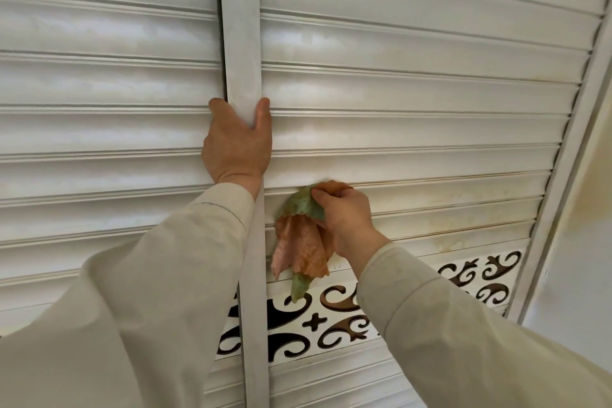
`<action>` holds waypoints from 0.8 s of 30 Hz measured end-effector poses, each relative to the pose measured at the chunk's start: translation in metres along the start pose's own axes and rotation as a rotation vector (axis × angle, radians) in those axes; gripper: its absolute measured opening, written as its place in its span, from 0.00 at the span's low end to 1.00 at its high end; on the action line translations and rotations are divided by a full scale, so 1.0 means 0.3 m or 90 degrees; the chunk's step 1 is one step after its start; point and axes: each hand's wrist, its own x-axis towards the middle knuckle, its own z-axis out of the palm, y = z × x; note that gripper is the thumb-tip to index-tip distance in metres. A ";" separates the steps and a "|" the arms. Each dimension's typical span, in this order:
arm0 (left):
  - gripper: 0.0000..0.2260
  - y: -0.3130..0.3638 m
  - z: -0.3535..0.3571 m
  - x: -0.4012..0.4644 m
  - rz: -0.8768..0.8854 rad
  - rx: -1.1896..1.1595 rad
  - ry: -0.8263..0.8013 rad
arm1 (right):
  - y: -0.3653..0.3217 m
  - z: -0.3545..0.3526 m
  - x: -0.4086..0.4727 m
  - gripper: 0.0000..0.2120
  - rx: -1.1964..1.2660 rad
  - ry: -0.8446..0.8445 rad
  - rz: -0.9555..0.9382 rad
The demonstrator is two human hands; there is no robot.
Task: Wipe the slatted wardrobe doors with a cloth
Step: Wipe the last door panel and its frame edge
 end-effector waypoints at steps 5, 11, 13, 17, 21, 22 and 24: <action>0.25 0.000 0.004 0.002 -0.002 0.001 -0.001 | -0.021 0.033 -0.025 0.05 -0.027 0.004 0.077; 0.23 0.000 0.008 0.003 -0.008 0.002 -0.006 | -0.052 0.103 -0.053 0.09 -0.056 -0.031 0.165; 0.23 0.001 0.008 0.002 -0.011 0.003 -0.005 | -0.049 0.113 -0.042 0.10 -0.052 -0.017 0.165; 0.25 0.003 0.000 0.003 -0.015 0.001 -0.018 | -0.040 0.103 -0.031 0.08 -0.039 -0.004 0.161; 0.25 -0.006 -0.006 0.006 -0.003 -0.003 -0.027 | -0.036 0.065 -0.018 0.06 -0.002 0.026 0.134; 0.24 -0.007 -0.005 0.007 -0.003 -0.002 -0.025 | -0.042 0.042 -0.004 0.06 0.012 0.039 0.133; 0.24 -0.008 0.000 0.007 -0.006 0.003 -0.019 | -0.060 -0.018 0.030 0.07 0.044 0.070 0.131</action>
